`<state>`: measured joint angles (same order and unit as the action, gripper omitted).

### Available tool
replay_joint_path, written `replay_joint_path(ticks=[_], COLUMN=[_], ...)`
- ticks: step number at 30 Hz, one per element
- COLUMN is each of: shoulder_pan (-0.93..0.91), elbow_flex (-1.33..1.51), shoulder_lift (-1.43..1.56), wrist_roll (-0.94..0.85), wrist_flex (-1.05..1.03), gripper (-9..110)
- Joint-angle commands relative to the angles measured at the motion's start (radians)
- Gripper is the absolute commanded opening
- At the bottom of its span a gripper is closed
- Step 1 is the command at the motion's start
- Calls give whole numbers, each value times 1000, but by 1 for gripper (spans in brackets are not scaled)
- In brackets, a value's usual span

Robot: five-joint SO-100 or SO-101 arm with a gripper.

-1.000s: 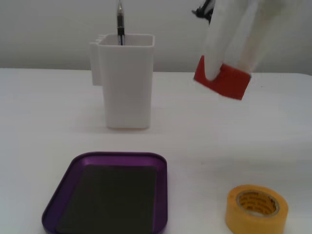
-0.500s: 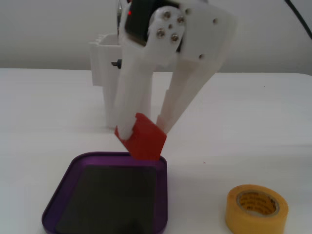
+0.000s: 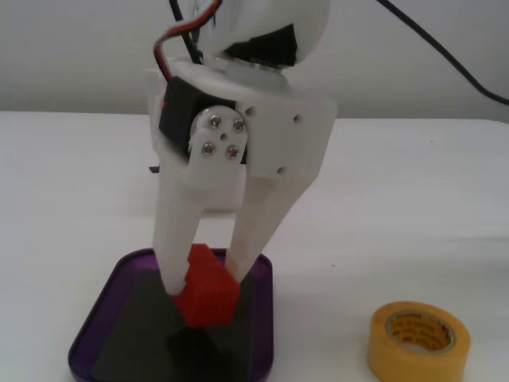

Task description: Pick up the red cube and place it in the box.

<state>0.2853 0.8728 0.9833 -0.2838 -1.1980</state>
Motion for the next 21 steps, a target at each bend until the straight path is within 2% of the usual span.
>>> replay_joint_path(ticks=[1, 7, 13, 21], shoulder_pan=[8, 9, 8, 2], elbow_flex=[-52, -52, -103, -466], shoulder_lift=[18, 20, 23, 25], wrist_roll=[3, -2, -2, 8], wrist_flex=[-9, -114, -207, -499], gripper=[3, 16, 17, 17])
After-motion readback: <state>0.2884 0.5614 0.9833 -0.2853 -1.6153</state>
